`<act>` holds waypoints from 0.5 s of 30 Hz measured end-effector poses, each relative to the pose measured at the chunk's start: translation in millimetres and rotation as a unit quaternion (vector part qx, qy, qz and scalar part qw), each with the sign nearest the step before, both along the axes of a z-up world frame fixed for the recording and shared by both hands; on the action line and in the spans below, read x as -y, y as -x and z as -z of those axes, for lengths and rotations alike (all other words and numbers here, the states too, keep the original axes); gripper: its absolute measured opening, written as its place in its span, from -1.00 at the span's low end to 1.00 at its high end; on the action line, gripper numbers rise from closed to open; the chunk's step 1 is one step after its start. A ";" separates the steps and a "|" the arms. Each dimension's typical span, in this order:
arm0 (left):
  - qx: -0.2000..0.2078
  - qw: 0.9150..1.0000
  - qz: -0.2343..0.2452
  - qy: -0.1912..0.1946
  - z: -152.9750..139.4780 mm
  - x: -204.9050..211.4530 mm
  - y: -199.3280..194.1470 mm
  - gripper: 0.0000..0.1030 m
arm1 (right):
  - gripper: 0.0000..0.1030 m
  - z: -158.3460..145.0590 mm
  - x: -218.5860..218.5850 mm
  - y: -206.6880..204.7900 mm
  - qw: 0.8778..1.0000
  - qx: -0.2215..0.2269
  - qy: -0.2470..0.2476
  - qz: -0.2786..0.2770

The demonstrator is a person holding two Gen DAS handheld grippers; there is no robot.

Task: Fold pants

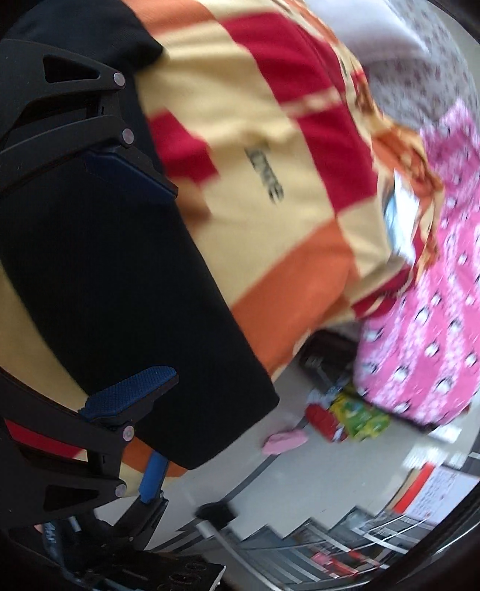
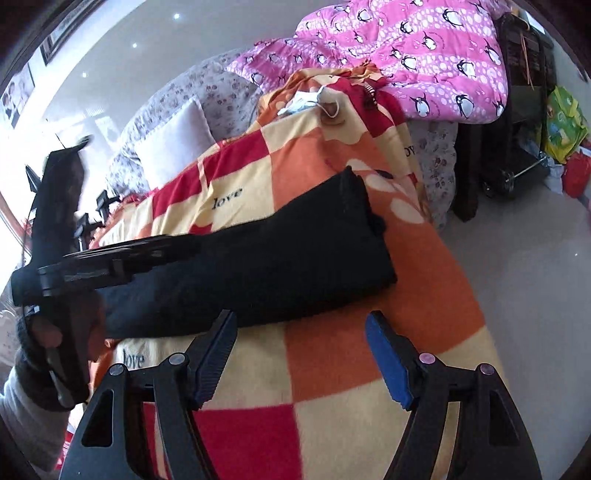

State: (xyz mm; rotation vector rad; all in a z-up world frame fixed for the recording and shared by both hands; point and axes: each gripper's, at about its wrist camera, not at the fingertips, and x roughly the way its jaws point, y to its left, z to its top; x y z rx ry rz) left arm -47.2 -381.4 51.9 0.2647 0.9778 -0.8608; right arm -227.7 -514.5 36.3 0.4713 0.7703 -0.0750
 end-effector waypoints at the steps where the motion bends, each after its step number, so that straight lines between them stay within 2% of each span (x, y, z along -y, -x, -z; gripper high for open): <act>1: 0.002 1.000 0.008 -0.004 1.1 8.4 -0.9 0.76 | 0.43 0.4 1.6 -1.3 1.000 0.004 -0.003 0.000; 10: -0.001 0.998 0.065 -0.021 12.3 83.6 -8.0 0.76 | 0.43 9.0 11.0 -12.1 0.999 0.040 -0.035 -0.008; 15: -0.008 0.997 0.078 -0.013 19.8 100.5 -7.7 0.76 | 0.37 12.3 20.2 -19.4 0.997 0.054 -0.058 -0.005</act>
